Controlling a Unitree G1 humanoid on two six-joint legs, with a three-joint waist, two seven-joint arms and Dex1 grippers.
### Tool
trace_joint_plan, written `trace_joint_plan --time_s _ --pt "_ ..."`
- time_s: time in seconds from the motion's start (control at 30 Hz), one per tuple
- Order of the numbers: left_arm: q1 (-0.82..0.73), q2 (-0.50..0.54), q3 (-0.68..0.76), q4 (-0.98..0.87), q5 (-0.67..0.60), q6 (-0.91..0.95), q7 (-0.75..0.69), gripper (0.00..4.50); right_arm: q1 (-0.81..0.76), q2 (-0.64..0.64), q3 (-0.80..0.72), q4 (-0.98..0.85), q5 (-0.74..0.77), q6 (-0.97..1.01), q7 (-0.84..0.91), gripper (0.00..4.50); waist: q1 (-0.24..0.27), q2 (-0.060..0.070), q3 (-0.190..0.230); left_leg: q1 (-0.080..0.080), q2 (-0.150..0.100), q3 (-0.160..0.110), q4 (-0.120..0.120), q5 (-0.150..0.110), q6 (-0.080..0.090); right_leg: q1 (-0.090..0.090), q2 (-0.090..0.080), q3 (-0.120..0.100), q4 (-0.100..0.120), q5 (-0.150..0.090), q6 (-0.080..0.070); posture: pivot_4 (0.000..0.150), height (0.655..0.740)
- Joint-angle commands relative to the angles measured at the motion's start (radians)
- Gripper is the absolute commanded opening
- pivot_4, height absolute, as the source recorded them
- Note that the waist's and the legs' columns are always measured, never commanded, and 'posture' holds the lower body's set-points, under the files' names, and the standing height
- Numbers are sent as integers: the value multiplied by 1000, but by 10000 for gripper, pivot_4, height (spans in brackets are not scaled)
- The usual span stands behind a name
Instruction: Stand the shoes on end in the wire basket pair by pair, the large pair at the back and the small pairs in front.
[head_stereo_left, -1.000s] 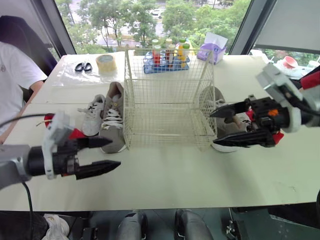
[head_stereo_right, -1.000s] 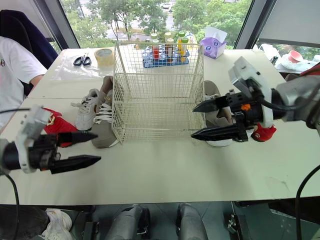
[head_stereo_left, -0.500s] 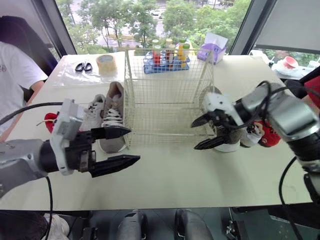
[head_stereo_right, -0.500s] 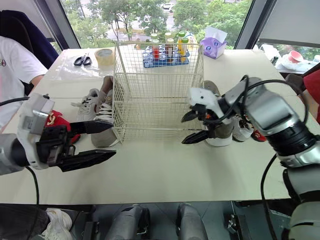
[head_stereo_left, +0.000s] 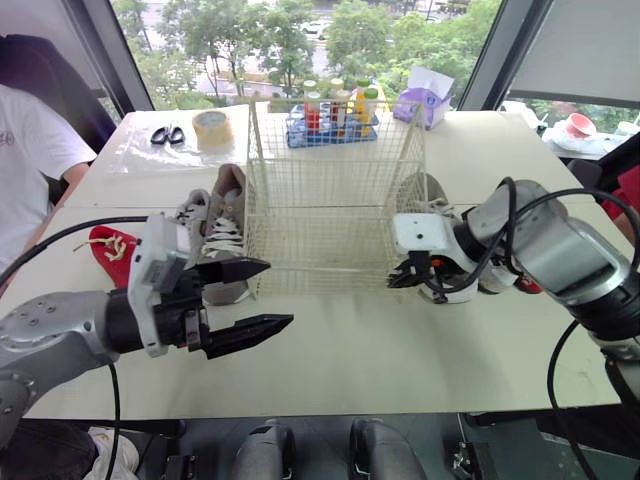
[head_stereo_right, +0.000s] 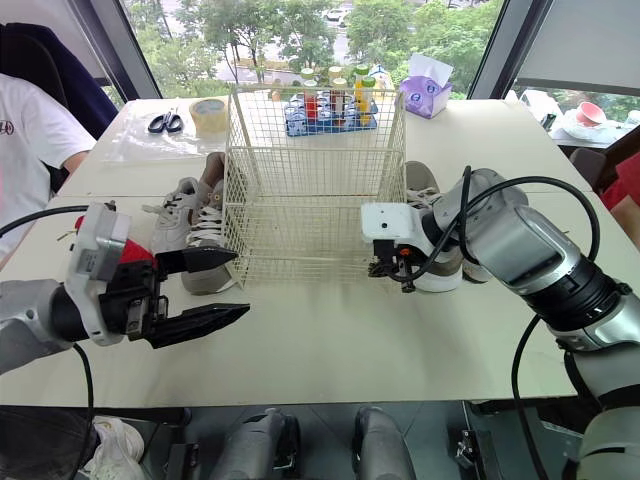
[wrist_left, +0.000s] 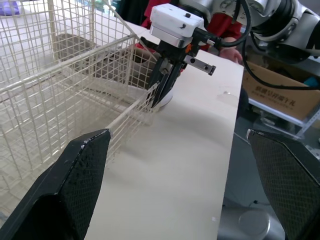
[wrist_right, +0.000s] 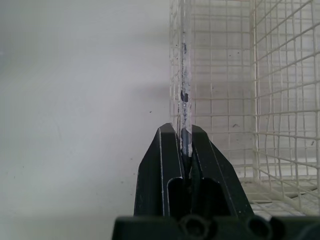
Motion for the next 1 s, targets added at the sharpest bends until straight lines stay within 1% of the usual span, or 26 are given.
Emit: trace_joint_plan --time_s 0.03,0.17,0.33,0.43,0.47,0.53,0.57,0.6,0.67,0.73,0.83,0.87,0.9,0.93,0.97,1.0 --pt "-36 -10 -25 17 28 -28 -14 45000 -28 6 -15 70 -90 -134 -41 378 0 0 0 0 0 0 0 0 0 0 0 0 0 0 0 1500 7400" --pt "-57 -10 -51 48 60 -27 -34 45000 -28 -1 -17 119 -126 -218 -4 378 1 0 0 0 0 -1 0 1 -1 0 1 0 1 0 0 1500 7400" --pt "-89 -16 -75 58 65 -17 -29 45000 -33 33 -47 106 -87 -150 26 378 1 0 0 0 0 -1 0 1 -1 1 2 0 1 0 0 1500 7400" --pt "-94 -21 -84 59 65 -16 -25 45000 -27 51 -74 66 -56 -96 35 9438 0 0 0 0 1 -2 0 1 -1 0 2 0 1 0 0 1500 7400" --pt "-96 -24 -86 60 62 -15 -23 45000 -24 50 -85 56 -56 -85 28 13717 0 0 0 0 1 -2 0 1 -1 0 2 0 1 1 1 1500 7400" --pt "-98 -31 -86 65 55 -14 -21 45000 -23 48 -120 41 -53 -59 4 23912 1 0 0 0 1 -2 0 1 -1 0 2 0 1 1 1 1500 7400" --pt "-100 -36 -83 70 48 -13 -19 45000 -24 51 -151 30 -37 -32 -9 29393 2 0 0 0 1 -2 0 1 -1 0 2 0 1 1 1 1500 7400" --pt "-103 -45 -80 77 33 -12 -11 45000 -26 56 -220 -3 20 37 -13 33739 2 0 0 0 1 -2 0 1 -1 0 2 0 1 1 1 1500 7400" --pt "-113 -64 -77 93 -1 -10 7 45000 -26 66 -385 -72 156 191 -17 33739 4 0 0 0 1 -2 0 1 -1 0 2 0 1 1 1 1500 7400" --pt "-119 -74 -86 108 -18 0 16 45000 -15 79 -540 -104 246 301 -60 33739 4 0 0 -1 1 -3 0 1 0 0 2 0 1 1 2 1500 7400" --pt "-121 -81 -112 122 -22 18 7 45000 18 116 -727 -88 287 421 -191 33739 3 -1 -1 0 1 -3 0 -1 3 2 2 0 1 2 3 1500 7400" --pt "-120 -81 -112 127 -27 23 4 45000 25 128 -759 -86 294 441 -229 33739 3 -2 -1 0 1 -3 0 -2 4 2 2 0 1 2 3 1500 7400" --pt "-115 -98 -116 126 -37 19 23 45000 61 163 -828 -80 267 432 -316 37982 3 -2 -1 1 1 -3 0 -2 5 2 2 0 1 1 0 1500 7400" --pt "-114 -133 -123 123 -35 3 67 45000 100 202 -905 -94 253 433 -387 38840 2 -3 -2 1 1 -3 0 -2 5 2 2 0 1 0 0 1500 7400" --pt "-113 -170 -133 114 -24 -17 109 45000 142 228 -962 -117 243 448 -442 41755 5 -2 -2 1 1 -3 0 -2 5 3 2 0 1 1 0 1500 7400" --pt "-118 -218 -158 96 54 -52 167 45000 184 259 -1010 -152 230 464 -503 44813 6 -2 -2 2 1 -4 0 -2 5 4 2 0 1 1 1 1500 7400"
